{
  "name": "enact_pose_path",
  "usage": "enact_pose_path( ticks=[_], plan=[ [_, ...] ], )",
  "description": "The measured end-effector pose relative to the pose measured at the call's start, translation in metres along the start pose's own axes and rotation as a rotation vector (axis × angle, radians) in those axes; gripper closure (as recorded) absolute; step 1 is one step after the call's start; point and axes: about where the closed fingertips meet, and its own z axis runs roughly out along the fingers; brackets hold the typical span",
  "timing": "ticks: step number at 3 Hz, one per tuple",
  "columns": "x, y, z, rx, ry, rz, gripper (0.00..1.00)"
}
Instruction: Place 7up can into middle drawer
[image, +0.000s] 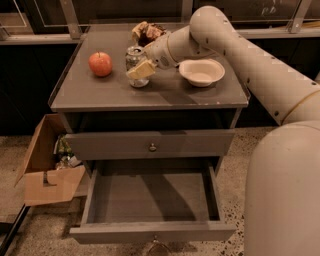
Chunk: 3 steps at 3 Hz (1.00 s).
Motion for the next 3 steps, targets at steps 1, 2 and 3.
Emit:
enact_pose_path(
  ticks=[1,2,3],
  plan=[
    [0.0,0.0,0.0,0.0,0.0,0.0,0.72],
    [0.0,0.0,0.0,0.0,0.0,0.0,0.96],
    [-0.0038,0.0085,-0.0039,-0.017,-0.016,-0.007,1.0]
  ],
)
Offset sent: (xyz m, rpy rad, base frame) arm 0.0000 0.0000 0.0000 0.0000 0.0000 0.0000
